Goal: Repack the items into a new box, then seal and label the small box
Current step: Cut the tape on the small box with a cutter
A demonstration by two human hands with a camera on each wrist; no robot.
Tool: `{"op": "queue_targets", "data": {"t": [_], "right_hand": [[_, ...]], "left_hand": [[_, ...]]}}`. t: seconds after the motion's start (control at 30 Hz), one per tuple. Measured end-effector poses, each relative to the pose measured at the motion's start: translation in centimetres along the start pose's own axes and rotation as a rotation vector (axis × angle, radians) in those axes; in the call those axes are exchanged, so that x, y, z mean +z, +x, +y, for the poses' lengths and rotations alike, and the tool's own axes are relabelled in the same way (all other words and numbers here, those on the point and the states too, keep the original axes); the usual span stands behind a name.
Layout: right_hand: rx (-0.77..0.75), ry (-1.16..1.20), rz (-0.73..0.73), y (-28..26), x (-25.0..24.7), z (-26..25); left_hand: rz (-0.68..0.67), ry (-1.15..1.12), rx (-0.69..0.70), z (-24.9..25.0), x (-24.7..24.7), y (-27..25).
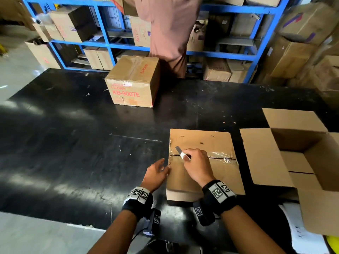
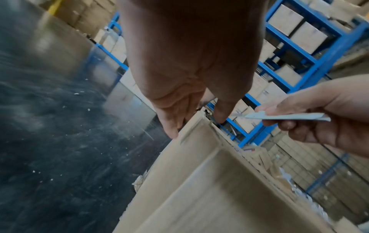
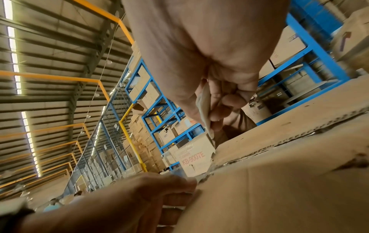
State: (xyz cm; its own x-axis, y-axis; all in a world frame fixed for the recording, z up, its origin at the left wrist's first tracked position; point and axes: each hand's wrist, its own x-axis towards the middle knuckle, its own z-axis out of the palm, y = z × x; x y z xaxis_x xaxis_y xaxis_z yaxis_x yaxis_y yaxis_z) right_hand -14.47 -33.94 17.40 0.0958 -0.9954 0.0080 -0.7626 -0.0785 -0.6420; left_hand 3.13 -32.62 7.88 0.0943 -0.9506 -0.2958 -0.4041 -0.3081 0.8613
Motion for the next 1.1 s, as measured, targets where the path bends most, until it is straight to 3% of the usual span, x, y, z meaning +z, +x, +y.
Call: {"op": "queue_targets", "data": {"t": [0.13, 0.3, 1.1], "right_hand": [[0.031, -0.048, 0.006, 0.3, 1.4, -1.4], [0.083, -0.043, 0.023, 0.7, 1.8, -2.6], [0.071, -0.121, -0.216, 0.2, 0.5, -2.8]], "left_hand": [[-0.157, -0.134, 0.059, -1.1, -0.4, -0.2], [-0.211, -0.252, 0.097, -1.2, -0.5, -0.7], [-0.167, -0.311, 0.063, -1.2, -0.1, -1.2]]}}
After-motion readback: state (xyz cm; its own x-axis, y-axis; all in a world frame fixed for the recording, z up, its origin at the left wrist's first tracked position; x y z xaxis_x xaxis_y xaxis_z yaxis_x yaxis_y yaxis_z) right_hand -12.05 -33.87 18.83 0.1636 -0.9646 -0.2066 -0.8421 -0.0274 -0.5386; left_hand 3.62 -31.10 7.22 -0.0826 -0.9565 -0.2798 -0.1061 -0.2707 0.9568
